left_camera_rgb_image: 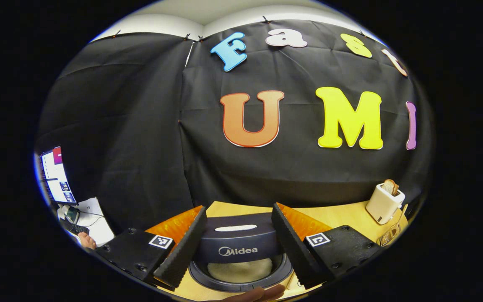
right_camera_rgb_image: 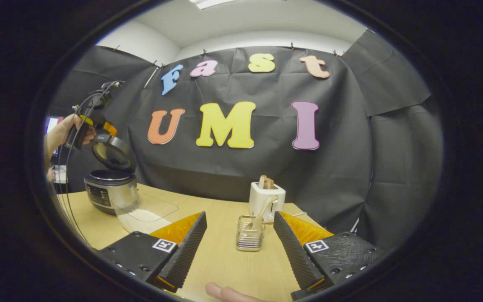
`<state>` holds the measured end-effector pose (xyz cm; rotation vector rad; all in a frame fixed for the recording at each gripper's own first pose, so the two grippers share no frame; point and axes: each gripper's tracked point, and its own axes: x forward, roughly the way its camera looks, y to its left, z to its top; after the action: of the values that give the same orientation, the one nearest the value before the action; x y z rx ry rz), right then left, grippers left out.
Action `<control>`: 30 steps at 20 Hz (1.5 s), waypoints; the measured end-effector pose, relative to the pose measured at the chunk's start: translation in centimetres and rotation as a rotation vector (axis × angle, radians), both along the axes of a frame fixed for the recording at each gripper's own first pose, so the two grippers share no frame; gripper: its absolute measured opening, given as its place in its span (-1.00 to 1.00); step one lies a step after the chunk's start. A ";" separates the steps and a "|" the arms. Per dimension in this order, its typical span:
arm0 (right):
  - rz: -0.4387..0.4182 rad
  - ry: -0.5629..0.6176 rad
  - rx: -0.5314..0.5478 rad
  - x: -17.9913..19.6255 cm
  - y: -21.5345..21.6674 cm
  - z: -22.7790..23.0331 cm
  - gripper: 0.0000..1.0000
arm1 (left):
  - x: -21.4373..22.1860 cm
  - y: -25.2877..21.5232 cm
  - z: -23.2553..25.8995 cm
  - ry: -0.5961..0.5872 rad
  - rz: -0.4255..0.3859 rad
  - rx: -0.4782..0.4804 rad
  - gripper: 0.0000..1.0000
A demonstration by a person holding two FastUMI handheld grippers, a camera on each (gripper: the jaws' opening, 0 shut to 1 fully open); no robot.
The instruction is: Close the left gripper, press the button to open the rice cooker; take a wooden spoon from the chopstick holder with the right hand, scoop a spoonful of rice and pour it into the rice cooker, then put the wooden spoon back into the chopstick holder.
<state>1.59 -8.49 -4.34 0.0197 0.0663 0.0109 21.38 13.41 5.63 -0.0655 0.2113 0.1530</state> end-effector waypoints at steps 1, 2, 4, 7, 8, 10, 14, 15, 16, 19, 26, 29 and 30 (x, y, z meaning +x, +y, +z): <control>-0.002 -0.004 0.003 -0.4 0.2 0.0 0.94 | -0.5 -0.2 -0.6 0.001 0.001 0.001 0.99; 0.002 -0.002 0.005 -0.7 0.6 0.1 0.91 | -1.0 -0.5 -1.3 0.010 0.001 -0.003 0.98; 0.007 -0.005 -0.002 -1.4 1.3 0.5 0.91 | -2.0 -0.9 -3.0 0.030 0.005 -0.023 0.99; -0.014 -0.028 -0.014 -2.1 1.2 1.1 0.94 | -3.0 -1.4 -5.1 0.053 0.002 -0.021 0.99; -0.018 -0.025 -0.010 -2.2 1.3 0.9 0.90 | -3.4 -1.7 -5.9 0.065 0.001 -0.026 0.99; -0.006 -0.006 -0.001 -2.6 1.7 0.2 0.94 | -3.9 -1.9 -7.3 0.079 0.001 -0.034 0.99; 0.024 0.050 0.035 -2.5 2.0 -1.6 0.90 | -4.5 -2.3 -9.7 0.109 -0.002 -0.016 0.99; 0.026 0.070 0.042 -2.3 2.0 -2.2 0.94 | -4.6 -2.4 -10.3 0.118 -0.003 -0.020 0.99; 0.026 0.085 0.046 -2.2 2.0 -2.7 0.91 | -4.8 -2.5 -10.8 0.129 -0.004 -0.024 0.99; 0.036 0.116 0.053 -2.2 2.2 -3.8 0.94 | -4.4 -2.5 -11.0 0.105 -0.002 -0.013 1.00; 0.049 0.154 0.063 -2.0 2.5 -5.0 0.94 | -4.4 -2.6 -11.2 0.007 0.029 -0.003 0.99; 0.061 0.164 0.063 -2.0 2.9 -5.4 0.91 | -4.4 -2.5 -11.4 -0.051 0.040 0.013 0.99; 0.062 0.168 0.063 -2.1 2.9 -5.5 0.94 | -4.6 -2.7 -12.0 -0.043 0.049 0.002 0.98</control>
<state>-0.46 -5.54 -9.86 0.0818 0.2344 0.0736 16.76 10.75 -6.41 -0.0724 0.1665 0.1999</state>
